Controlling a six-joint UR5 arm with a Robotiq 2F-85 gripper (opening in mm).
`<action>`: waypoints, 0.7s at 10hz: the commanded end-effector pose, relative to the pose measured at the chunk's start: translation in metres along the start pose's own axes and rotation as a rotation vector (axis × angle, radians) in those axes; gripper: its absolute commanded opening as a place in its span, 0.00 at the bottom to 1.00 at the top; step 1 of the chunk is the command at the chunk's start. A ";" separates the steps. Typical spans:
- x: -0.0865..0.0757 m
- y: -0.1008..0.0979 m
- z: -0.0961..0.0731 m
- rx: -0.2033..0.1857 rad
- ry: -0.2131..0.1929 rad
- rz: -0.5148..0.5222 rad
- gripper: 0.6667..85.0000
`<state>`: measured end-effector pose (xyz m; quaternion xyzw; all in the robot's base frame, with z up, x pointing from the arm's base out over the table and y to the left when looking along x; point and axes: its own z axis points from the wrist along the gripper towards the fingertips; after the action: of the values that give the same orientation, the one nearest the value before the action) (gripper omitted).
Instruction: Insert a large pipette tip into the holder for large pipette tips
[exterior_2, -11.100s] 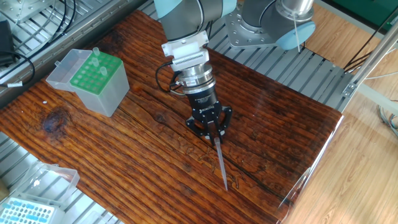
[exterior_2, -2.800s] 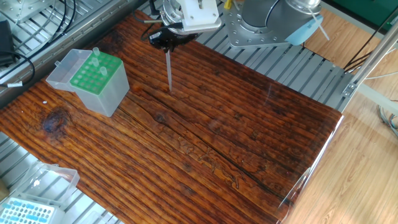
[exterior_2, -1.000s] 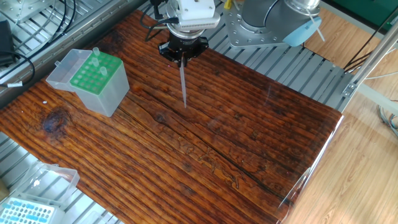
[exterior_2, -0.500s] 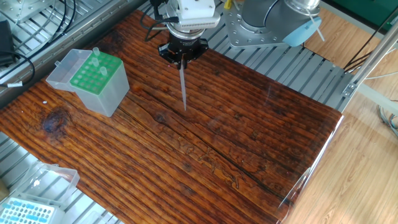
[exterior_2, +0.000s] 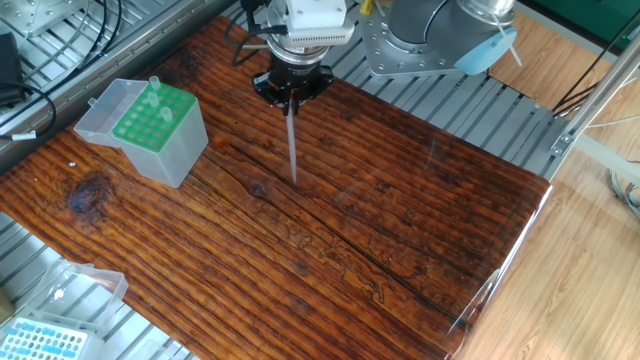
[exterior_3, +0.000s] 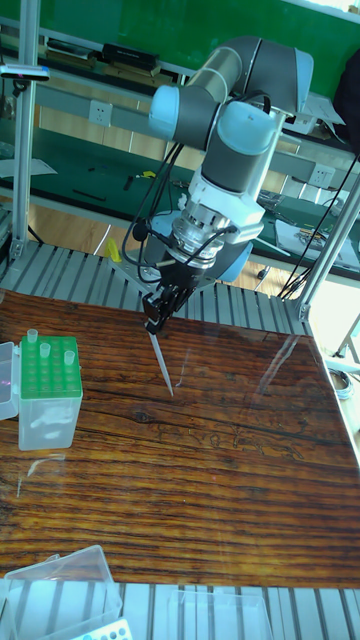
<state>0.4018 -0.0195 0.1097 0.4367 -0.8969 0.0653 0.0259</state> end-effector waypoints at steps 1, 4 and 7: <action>-0.004 -0.003 -0.001 0.011 -0.018 0.010 0.00; -0.006 -0.007 -0.001 0.023 -0.026 0.018 0.00; -0.007 -0.011 -0.001 0.039 -0.029 0.018 0.00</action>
<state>0.4110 -0.0217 0.1103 0.4326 -0.8982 0.0773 0.0115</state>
